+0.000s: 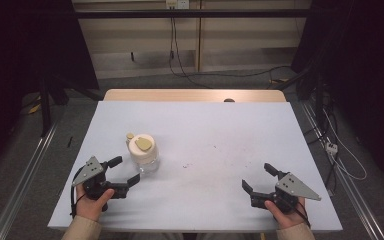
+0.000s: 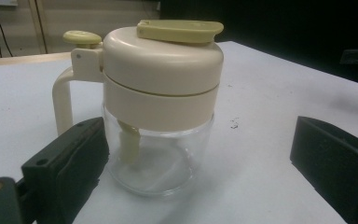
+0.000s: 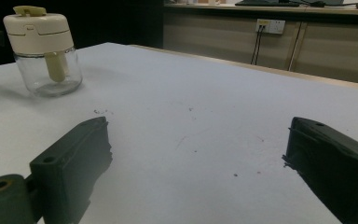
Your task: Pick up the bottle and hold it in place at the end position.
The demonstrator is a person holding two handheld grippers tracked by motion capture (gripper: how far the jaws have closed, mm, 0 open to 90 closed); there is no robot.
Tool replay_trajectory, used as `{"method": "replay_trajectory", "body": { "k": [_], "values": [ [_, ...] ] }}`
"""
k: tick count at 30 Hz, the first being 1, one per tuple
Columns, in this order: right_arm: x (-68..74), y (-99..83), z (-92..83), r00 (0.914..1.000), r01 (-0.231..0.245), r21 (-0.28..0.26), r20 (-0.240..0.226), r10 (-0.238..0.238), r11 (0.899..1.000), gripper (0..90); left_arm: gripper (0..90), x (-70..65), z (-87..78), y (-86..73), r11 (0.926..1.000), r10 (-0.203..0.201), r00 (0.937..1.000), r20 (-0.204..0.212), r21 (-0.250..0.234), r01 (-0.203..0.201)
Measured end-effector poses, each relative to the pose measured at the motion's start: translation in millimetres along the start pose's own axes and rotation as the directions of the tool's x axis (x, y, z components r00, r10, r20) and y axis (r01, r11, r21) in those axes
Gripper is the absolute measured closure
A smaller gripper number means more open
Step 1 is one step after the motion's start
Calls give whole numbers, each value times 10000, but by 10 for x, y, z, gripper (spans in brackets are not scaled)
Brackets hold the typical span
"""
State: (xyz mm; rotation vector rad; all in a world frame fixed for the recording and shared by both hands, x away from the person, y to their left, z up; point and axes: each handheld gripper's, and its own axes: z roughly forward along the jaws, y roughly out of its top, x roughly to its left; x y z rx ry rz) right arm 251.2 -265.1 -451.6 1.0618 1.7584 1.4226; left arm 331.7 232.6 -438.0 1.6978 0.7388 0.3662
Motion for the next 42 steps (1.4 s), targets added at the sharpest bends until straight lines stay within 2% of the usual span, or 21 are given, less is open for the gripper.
{"method": "replay_trajectory", "body": {
  "k": [5,10,13,14,19,24,36,42],
  "values": [
    [2,3,1,10000,-9,-25,0,9,10000,60,30,-4,30,6,10000,-60,10000,11,21,60],
    [16,8,4,10000,28,-35,-27,-28,10000,62,30,1,64,2,9997,-100,9997,-226,222,105],
    [23,10,9,10000,36,-42,-34,-36,10000,62,30,6,113,6,9993,-104,9983,-580,355,125],
    [26,10,12,10000,41,-34,-48,-41,10000,63,30,6,113,6,9993,-104,9983,-580,355,125],
    [29,10,13,10000,50,-45,-79,-50,10000,64,34,11,195,22,9977,-174,9928,-1182,628,249],
    [30,10,15,10000,30,-30,-78,-30,10000,65,36,7,260,41,9968,-145,9895,-1439,758,257],
    [30,10,19,10000,52,-14,-78,-52,10000,68,37,26,376,78,9960,-57,9887,-1500,871,190],
    [30,9,24,9999,63,9,-78,-63,10000,68,37,42,437,61,9941,81,9886,-1504,1082,83]
  ]
}}
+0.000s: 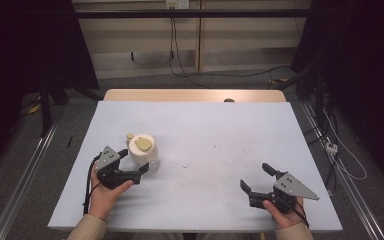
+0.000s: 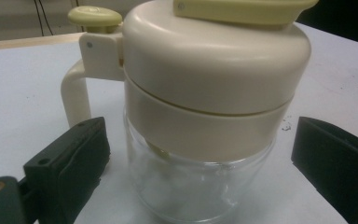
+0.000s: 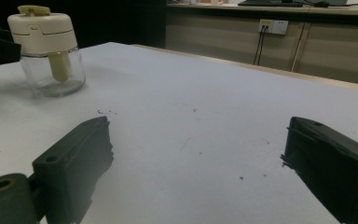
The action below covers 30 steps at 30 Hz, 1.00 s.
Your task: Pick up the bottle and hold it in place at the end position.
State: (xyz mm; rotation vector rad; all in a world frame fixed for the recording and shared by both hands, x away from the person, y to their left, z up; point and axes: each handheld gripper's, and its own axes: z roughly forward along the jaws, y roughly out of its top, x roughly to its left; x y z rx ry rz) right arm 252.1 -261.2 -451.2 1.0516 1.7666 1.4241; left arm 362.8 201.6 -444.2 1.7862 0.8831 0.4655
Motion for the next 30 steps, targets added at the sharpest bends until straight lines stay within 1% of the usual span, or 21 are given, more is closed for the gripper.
{"method": "replay_trajectory", "body": {
  "k": [4,7,10,15,17,19,20,23,25,30],
  "values": [
    [-1,-1,1,10000,-9,6,-6,9,10000,68,39,1,31,8,10000,41,9999,-107,38,-41],
    [-2,-1,-2,10000,-1,-18,-19,1,10000,68,41,-3,52,19,10000,-43,9998,-191,-53,42],
    [-2,-1,-4,10000,-8,-28,-17,8,10000,68,39,-5,78,28,9999,-129,9998,-156,-78,128],
    [-2,0,-1,10000,-4,-2,-24,4,10000,68,40,-15,136,37,10000,-58,9998,-183,-57,57],
    [-2,0,-1,10000,-1,2,-20,1,10000,68,38,-24,163,41,9998,-135,9997,-189,-148,132],
    [-2,0,-2,10000,-7,-20,-28,7,10000,68,38,-29,194,44,9998,-129,9997,-203,-138,126],
    [-2,0,-2,10000,-12,-17,-23,12,10000,68,38,-31,207,47,9999,-62,9997,-227,-105,60],
    [-2,0,-2,10000,-1,-2,-24,1,10000,68,36,-50,258,54,9998,-133,9995,-301,-118,129],
    [-1,1,-3,10000,5,-13,-33,-5,10000,69,35,-53,286,58,9999,-80,9992,-382,-114,76],
    [0,2,-4,10000,17,-24,-49,-17,10000,69,33,-61,324,68,9998,-97,9989,-455,-196,88]
  ]
}}
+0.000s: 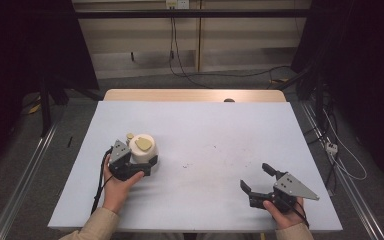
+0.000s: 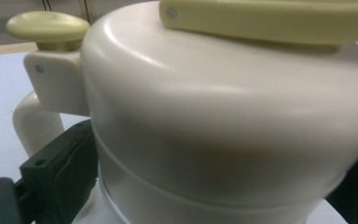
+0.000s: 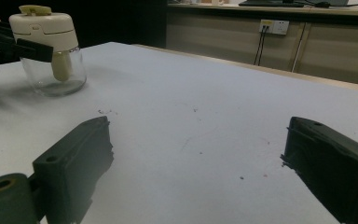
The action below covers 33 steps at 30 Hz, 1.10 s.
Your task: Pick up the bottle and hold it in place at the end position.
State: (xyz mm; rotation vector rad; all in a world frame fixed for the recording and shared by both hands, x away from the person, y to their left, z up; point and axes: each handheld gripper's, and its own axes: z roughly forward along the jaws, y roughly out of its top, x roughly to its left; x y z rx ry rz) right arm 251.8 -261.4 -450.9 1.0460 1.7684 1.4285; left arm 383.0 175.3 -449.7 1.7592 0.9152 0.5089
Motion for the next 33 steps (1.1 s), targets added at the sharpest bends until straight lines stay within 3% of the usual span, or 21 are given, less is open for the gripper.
{"method": "replay_trajectory", "body": {
  "k": [17,23,33],
  "values": [
    [-3,2,-2,10000,-25,-41,-13,25,10000,72,51,-51,62,35,9999,56,9993,-371,-123,-61],
    [-2,6,-5,10000,-17,-79,-40,17,10000,72,53,-16,73,46,9984,-466,9984,-325,-332,455],
    [-5,9,-5,10000,-16,-128,-67,15,9999,73,54,-10,59,116,9971,-515,9984,-220,-577,501]
  ]
}}
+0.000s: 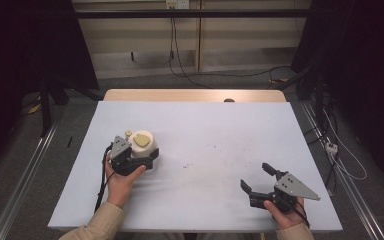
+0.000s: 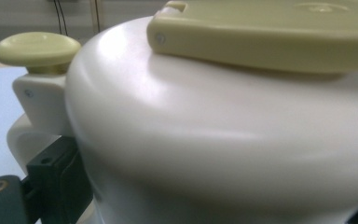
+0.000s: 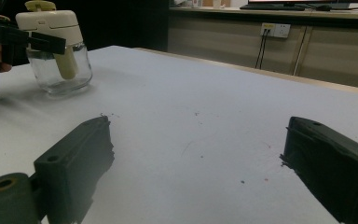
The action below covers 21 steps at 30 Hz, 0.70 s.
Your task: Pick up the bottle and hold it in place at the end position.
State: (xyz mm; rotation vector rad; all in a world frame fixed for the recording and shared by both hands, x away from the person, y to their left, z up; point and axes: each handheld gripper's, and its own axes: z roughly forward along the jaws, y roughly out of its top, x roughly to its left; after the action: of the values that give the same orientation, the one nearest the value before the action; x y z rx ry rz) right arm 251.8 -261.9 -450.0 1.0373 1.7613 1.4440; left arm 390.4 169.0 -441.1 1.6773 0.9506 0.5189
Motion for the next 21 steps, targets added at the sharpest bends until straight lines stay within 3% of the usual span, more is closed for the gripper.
{"method": "replay_trajectory", "body": {
  "k": [11,21],
  "values": [
    [-2,2,-3,10000,4,-35,-19,-4,10000,73,55,-49,74,66,9997,149,9999,35,-170,-149],
    [-2,5,-5,10000,3,-57,-35,-3,10000,73,55,-66,148,116,9994,38,10000,88,-342,-35]
  ]
}}
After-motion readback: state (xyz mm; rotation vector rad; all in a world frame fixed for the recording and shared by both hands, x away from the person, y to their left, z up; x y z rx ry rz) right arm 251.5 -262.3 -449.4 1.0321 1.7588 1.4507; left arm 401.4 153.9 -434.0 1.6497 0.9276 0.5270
